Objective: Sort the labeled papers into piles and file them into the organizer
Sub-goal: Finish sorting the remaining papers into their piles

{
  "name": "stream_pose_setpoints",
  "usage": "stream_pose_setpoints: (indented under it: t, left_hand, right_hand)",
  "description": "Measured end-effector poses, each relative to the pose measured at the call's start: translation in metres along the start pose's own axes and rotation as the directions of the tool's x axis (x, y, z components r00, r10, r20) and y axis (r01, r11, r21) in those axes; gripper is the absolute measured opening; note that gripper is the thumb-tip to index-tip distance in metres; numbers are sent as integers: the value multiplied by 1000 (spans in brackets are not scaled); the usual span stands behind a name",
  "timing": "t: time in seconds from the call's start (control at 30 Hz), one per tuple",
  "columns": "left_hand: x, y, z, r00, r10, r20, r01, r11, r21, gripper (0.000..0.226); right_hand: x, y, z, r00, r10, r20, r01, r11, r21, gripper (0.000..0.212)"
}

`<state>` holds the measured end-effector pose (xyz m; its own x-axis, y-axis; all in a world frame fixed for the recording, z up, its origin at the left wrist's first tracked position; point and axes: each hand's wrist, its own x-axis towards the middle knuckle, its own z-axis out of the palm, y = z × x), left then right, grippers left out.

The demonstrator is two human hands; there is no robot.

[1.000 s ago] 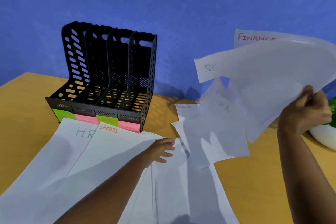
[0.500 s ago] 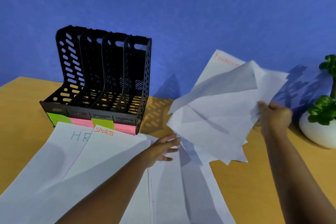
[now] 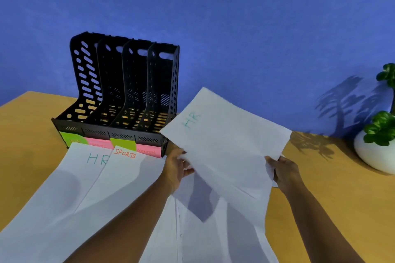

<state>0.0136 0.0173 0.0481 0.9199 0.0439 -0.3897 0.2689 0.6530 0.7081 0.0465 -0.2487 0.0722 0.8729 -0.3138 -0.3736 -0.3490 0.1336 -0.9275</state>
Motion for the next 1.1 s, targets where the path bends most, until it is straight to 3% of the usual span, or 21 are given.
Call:
stream_pose_setpoints:
  t: [0.07,0.17,0.2,0.3,0.33,0.43,0.53,0.63,0.77,0.9,1.1]
  left_hand:
    - [1,5,1,1000,7,-9,-8,993,-117,28]
    - [0,6,2,979,68,-191,-25,976,218,44]
    - [0,7,2,964,112,-240,-45,963,266,45]
    - [-4,19,-2,925,225,-305,-175,967,184,41]
    - [-6,25,-5,910,259,-322,-217,963,162,41]
    - [-9,46,-23,822,399,-406,-327,915,236,43]
    - [-8,68,-55,713,530,-459,-334,833,441,40]
    - [-11,88,-90,615,622,-484,-185,711,678,40]
    - [-16,114,-130,635,700,-326,75,364,928,32]
    - [-18,133,-166,573,677,-462,370,290,883,43]
    - [-25,139,-222,520,675,-524,569,184,802,38]
  right_hand:
    - [1,7,-2,1000,3,13,-3,1000,-7,6]
    - [-3,14,-2,997,13,71,-14,1000,8,7]
    - [-8,15,1,996,30,90,-31,999,13,13]
    - [-6,22,4,999,-9,52,7,999,36,55]
    - [-6,23,4,999,-22,29,21,999,49,55]
    - [-9,20,0,999,16,52,-19,998,55,21]
    - [0,26,-6,999,18,32,-20,999,39,25]
    - [6,32,-6,999,43,22,-43,999,-7,33]
    - [14,41,-6,998,54,13,-54,997,-50,38]
    - [24,52,-5,996,88,22,-87,995,-52,42]
    - [37,56,-2,996,86,-4,-86,992,-93,41]
